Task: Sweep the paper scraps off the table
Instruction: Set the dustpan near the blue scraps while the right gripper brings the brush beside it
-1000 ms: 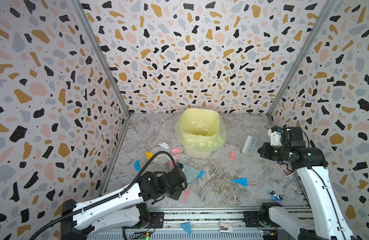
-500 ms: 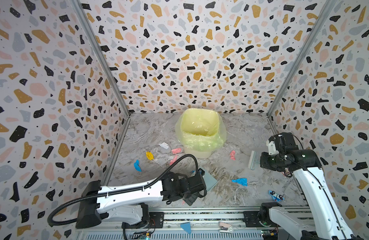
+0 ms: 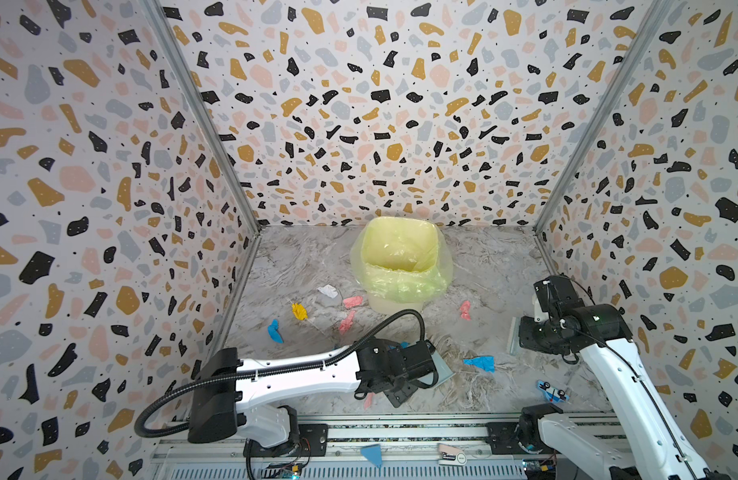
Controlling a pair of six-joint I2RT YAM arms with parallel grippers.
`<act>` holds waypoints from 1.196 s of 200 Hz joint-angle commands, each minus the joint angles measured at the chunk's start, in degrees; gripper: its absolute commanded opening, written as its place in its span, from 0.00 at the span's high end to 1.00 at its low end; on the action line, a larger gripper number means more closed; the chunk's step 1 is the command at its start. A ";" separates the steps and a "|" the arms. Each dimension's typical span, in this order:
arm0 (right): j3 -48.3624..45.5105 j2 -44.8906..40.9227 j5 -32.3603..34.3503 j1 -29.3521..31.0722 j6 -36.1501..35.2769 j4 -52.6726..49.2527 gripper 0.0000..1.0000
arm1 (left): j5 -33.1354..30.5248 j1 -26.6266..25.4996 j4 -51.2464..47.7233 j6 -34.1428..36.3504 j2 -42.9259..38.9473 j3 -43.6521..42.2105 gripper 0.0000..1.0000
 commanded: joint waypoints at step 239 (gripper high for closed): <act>-0.51 5.00 -1.67 18.24 6.98 -1.46 1.00 | 11.10 6.92 0.59 15.93 13.39 6.34 0.97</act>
